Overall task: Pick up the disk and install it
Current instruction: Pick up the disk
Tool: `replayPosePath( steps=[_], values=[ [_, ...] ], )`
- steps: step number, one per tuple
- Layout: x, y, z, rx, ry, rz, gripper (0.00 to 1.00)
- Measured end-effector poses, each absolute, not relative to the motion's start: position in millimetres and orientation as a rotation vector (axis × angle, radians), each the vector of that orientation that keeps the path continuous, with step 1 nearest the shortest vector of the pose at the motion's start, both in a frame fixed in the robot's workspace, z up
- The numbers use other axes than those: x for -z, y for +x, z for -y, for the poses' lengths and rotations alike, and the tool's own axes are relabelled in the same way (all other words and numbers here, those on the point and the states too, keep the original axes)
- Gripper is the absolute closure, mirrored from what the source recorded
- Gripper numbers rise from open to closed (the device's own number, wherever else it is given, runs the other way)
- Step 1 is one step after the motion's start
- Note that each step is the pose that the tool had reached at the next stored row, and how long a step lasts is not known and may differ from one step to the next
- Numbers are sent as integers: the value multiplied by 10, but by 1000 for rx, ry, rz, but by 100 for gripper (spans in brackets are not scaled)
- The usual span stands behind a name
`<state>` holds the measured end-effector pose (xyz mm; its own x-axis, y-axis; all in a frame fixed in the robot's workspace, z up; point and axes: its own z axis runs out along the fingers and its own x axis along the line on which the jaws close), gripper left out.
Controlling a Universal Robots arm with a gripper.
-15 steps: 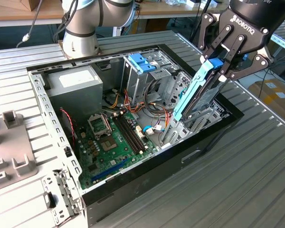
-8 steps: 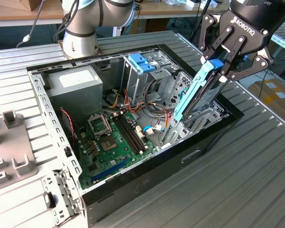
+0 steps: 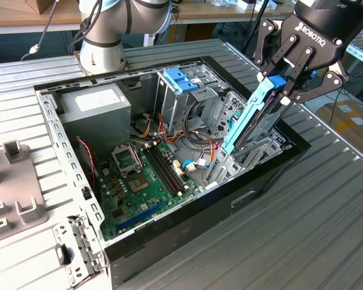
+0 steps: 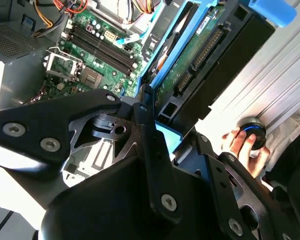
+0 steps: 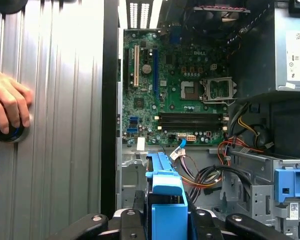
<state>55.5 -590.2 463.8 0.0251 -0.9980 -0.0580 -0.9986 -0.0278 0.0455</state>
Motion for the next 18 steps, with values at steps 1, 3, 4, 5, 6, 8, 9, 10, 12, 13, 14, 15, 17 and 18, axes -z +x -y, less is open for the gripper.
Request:
replayPosePath(
  steps=[1,3,4,5,6,8,9,10,12,13,14,15,17,18],
  values=[
    [-4632,580,5894,-115,-2244,-2185,63],
    [-4617,624,5873,-115,-2244,-2185,63],
    [-4611,633,5865,-115,-2244,-2185,63],
    [-4607,639,5858,-115,-2244,-2185,63],
    [-4596,652,5843,-115,-2244,-2185,63],
    [-4582,666,5827,-115,-2243,-2186,63],
    [-4568,677,5814,-115,-2238,-2191,63],
    [-4553,687,5803,-115,-2229,-2200,63],
    [-4540,705,5792,-115,-2222,-2206,63],
    [-4532,728,5784,-115,-2222,-2206,63],
    [-4528,739,5780,-114,-2223,-2206,63],
    [-4525,746,5773,-113,-2223,-2206,63],
    [-4517,750,5761,-112,-2223,-2207,63],
    [-4509,751,5755,-112,-2223,-2207,63]
  ],
)
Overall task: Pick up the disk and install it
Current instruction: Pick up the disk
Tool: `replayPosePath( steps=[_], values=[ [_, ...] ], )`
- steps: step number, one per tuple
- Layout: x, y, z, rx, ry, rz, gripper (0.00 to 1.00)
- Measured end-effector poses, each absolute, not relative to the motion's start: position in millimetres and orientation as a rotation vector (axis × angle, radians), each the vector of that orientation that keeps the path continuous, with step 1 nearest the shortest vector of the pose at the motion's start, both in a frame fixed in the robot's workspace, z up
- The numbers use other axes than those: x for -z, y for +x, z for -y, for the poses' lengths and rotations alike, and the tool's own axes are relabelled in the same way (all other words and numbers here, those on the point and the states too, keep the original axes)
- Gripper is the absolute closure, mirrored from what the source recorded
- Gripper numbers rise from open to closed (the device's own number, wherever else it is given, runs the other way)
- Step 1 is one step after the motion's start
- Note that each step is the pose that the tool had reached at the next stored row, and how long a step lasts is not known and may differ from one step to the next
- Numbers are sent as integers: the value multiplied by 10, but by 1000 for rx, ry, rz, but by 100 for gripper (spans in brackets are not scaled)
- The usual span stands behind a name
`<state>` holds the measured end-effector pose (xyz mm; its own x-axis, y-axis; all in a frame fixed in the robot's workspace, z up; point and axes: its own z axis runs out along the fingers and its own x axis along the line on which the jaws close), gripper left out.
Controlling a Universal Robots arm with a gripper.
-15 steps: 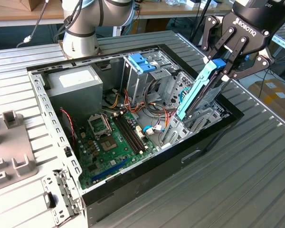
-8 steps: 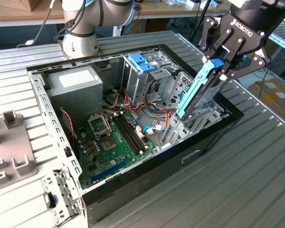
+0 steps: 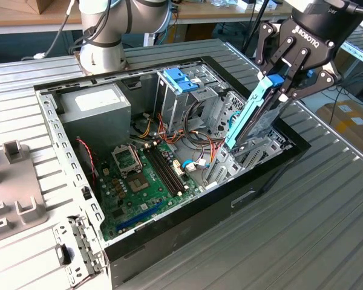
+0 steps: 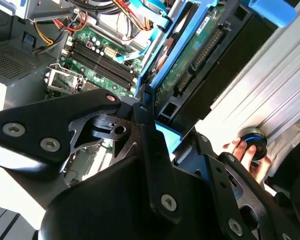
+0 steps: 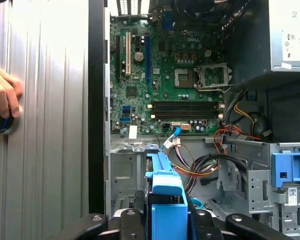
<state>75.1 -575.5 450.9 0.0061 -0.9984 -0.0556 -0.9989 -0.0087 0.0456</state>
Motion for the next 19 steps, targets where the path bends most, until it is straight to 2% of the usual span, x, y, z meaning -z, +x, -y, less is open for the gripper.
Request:
replayPosePath(
  steps=[19],
  values=[
    [-4416,751,5833,-112,-2224,-2207,63]
  ],
)
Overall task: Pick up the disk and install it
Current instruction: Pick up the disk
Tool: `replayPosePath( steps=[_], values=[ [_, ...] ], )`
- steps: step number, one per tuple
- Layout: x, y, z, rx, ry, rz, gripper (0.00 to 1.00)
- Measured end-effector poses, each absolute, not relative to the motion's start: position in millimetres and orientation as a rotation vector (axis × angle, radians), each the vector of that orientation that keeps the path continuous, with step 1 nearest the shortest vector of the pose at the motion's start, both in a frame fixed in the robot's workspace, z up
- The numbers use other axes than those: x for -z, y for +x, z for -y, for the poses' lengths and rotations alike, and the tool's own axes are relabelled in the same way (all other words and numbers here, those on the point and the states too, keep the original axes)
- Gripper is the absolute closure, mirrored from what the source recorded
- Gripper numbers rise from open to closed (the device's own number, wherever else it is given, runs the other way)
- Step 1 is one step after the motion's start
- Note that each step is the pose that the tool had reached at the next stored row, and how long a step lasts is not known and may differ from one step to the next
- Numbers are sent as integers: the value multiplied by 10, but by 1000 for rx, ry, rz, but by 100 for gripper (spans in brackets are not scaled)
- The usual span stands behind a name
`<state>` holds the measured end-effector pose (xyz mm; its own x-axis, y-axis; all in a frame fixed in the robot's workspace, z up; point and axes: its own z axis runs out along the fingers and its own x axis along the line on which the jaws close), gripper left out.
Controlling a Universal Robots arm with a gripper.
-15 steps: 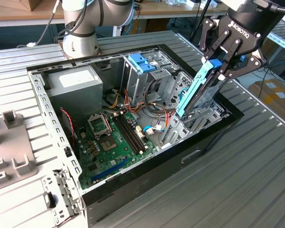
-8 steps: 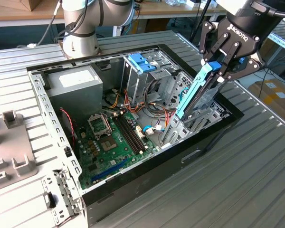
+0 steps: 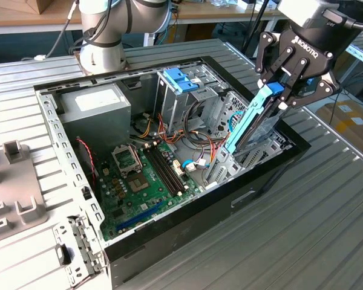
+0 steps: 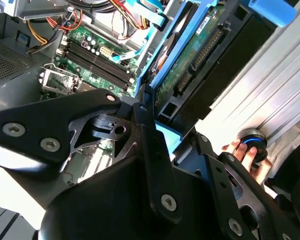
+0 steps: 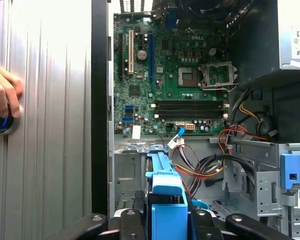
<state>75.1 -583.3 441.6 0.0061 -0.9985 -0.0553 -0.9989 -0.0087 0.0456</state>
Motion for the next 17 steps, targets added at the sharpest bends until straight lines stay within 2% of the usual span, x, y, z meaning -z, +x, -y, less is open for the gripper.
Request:
replayPosePath(
  steps=[17],
  values=[
    [-4302,751,5846,-112,-2224,-2207,63]
  ],
)
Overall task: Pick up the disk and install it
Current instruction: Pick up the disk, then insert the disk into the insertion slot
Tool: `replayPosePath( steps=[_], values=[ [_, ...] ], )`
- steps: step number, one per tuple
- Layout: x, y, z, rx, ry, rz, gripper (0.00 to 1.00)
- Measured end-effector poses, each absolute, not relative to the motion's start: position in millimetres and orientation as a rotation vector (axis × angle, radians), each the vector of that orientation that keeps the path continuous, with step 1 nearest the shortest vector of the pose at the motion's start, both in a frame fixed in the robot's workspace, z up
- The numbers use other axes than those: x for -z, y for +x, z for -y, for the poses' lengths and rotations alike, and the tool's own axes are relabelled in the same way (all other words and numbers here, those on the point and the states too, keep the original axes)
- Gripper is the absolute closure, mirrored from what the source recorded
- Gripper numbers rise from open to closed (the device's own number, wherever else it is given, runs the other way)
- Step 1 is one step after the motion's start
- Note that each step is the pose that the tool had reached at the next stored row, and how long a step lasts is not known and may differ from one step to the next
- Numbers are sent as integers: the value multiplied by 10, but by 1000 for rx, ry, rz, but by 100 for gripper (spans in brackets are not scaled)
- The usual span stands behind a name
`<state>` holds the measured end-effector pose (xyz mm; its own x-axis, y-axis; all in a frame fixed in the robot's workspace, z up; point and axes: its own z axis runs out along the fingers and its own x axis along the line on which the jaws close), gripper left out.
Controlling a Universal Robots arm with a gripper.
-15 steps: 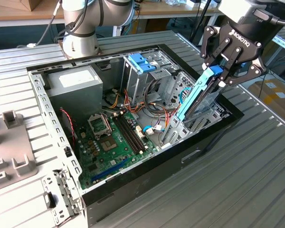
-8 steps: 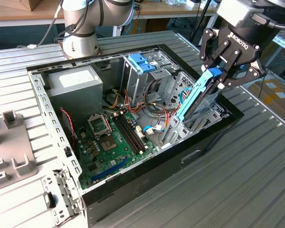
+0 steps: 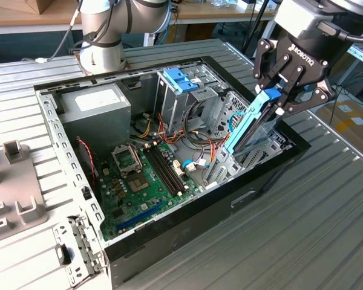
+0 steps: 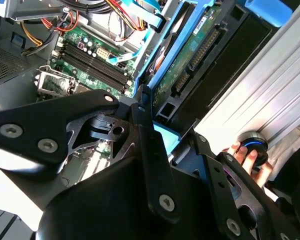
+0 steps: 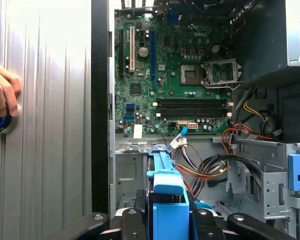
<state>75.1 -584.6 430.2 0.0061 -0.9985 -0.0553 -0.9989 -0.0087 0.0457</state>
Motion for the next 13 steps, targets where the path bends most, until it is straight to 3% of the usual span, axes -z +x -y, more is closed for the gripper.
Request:
replayPosePath(
  steps=[13],
  values=[
    [-4259,751,5847,-112,-2224,-2207,63]
  ],
)
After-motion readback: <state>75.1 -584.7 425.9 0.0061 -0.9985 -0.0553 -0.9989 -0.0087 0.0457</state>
